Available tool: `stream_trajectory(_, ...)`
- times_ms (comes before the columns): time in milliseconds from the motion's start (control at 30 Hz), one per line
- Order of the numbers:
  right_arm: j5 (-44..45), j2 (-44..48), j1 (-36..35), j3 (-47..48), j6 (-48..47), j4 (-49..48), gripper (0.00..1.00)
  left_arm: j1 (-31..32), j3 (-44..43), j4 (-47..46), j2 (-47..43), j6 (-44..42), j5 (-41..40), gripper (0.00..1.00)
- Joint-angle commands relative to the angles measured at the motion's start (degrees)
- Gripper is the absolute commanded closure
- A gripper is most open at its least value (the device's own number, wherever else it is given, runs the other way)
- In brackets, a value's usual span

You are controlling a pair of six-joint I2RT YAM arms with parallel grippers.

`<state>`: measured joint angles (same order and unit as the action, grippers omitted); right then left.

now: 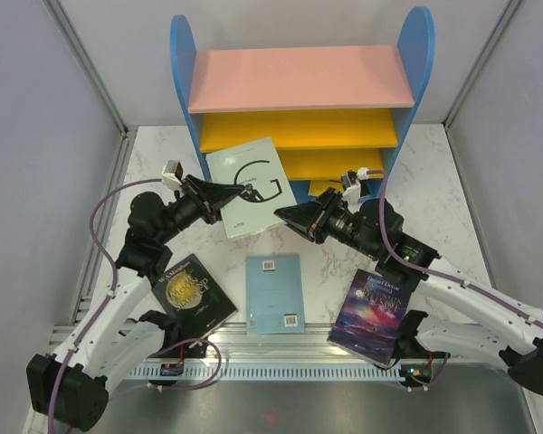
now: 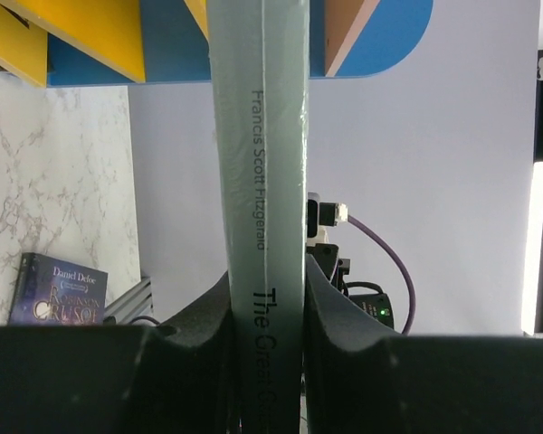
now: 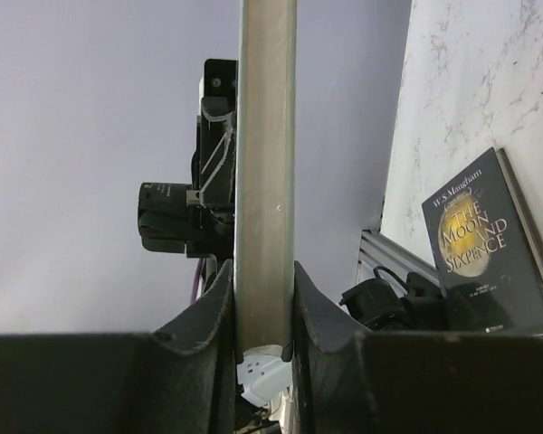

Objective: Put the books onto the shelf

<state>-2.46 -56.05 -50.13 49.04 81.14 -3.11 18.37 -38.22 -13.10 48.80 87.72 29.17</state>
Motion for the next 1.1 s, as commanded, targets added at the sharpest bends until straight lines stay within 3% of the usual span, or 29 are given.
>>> stream_trajectory(0, 5.71, 3.31, 1.87, 5.55, -3.98, -3.13, 1.00, 0.53, -3.87, 6.42, -0.63, -8.70, 4.41, 0.77)
stream_trajectory(133, 6.06, 3.85, 3.89, 6.07, -3.98, -2.07, 1.00, 0.53, -5.99, 8.70, 0.16, -11.42, 5.46, 0.45)
stream_trajectory(167, 6.06, 3.67, 4.42, 6.33, -4.15, -1.90, 1.00, 0.53, -6.51, 9.06, 0.51, -11.87, 5.72, 0.23)
stream_trajectory(267, 5.01, 1.75, 6.88, 8.09, -4.41, -1.98, 1.00, 0.44, -9.06, 11.69, 0.69, -14.24, 6.16, 0.01)
stream_trajectory(733, 1.93, -11.61, 13.30, 16.53, -2.75, -9.71, 1.00, -0.27, -14.51, 27.60, -5.72, -22.24, 6.16, 0.00)
stream_trajectory(1067, 3.51, -32.53, 13.13, 25.92, 1.03, -16.48, 1.00, -0.35, -18.03, 39.90, -10.91, -27.16, 4.23, 0.00)
